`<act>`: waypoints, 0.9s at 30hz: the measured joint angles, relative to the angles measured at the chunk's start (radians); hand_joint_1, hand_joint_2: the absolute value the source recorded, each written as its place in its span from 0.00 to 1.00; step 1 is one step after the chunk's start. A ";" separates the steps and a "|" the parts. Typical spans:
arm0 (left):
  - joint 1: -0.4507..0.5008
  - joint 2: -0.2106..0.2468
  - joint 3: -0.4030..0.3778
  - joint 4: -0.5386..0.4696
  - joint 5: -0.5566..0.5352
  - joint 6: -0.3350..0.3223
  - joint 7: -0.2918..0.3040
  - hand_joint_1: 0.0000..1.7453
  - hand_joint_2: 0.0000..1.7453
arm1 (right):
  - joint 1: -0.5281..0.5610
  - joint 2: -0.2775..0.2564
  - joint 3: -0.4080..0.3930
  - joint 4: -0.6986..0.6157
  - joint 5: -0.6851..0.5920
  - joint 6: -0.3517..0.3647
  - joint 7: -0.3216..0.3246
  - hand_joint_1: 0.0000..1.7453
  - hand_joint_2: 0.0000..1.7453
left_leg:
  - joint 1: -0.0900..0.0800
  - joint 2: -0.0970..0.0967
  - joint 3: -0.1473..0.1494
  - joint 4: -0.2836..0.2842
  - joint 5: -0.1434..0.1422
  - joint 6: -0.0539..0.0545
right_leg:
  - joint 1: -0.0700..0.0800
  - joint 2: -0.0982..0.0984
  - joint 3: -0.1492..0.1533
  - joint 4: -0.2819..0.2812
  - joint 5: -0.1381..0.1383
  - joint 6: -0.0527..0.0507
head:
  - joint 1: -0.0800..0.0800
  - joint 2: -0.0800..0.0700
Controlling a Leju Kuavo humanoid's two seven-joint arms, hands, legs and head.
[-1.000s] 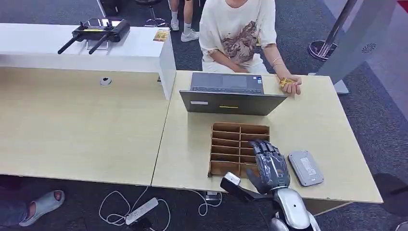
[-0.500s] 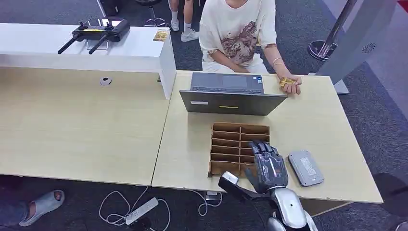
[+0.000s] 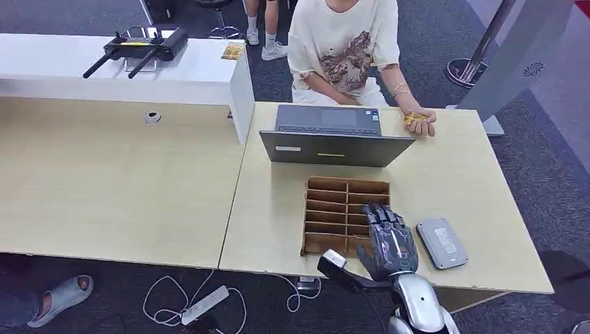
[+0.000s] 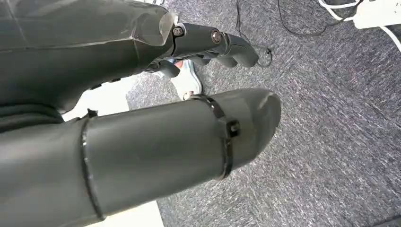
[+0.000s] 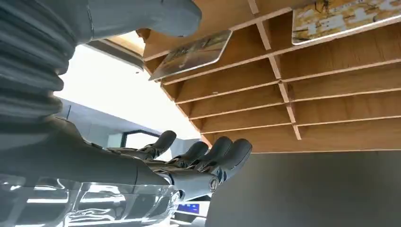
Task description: Pass the card to the sensor for recognition and then transmit it.
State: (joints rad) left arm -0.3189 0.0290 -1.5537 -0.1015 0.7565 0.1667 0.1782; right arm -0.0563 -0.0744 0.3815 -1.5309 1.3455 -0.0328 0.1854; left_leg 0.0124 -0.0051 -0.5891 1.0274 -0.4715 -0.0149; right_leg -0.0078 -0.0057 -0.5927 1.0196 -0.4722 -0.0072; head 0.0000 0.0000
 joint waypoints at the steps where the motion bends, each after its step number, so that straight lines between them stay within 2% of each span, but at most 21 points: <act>1: 0.000 0.000 0.000 0.000 0.000 -0.001 0.001 0.00 0.00 | 0.001 0.000 0.000 0.000 0.000 0.000 0.000 0.28 1.00 | 0.000 0.000 0.000 0.000 0.000 0.000 | 0.000 0.000 0.000 0.000 0.000 0.000 | 0.000 0.000; 5: 0.000 0.000 0.000 0.000 0.008 -0.001 0.002 0.00 0.00 | 0.001 0.000 -0.001 0.001 0.001 0.000 0.000 0.33 1.00 | 0.000 0.000 0.000 0.000 0.000 0.000 | 0.000 0.000 0.000 0.000 0.000 0.000 | 0.000 0.000; 18: 0.000 -0.002 0.000 0.000 -0.005 0.000 0.002 0.00 0.00 | 0.006 0.002 -0.004 0.004 0.034 0.013 0.034 0.26 1.00 | 0.000 0.000 0.000 0.000 0.000 0.000 | 0.000 0.000 0.000 0.000 0.000 0.000 | 0.000 0.000; 27: -0.002 -0.002 0.000 0.000 -0.021 -0.011 0.010 0.00 0.00 | 0.044 0.005 -0.025 -0.029 0.056 0.019 0.058 0.27 1.00 | 0.000 0.000 0.000 0.000 0.000 0.000 | 0.000 0.000 0.000 0.000 0.000 0.000 | 0.000 0.000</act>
State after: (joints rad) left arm -0.3211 0.0271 -1.5537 -0.1015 0.7355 0.1560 0.1881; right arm -0.0120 -0.0698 0.3563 -1.5603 1.4012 -0.0133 0.2430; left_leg 0.0124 -0.0051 -0.5890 1.0274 -0.4715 -0.0149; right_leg -0.0078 -0.0057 -0.5928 1.0195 -0.4722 -0.0072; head 0.0000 0.0000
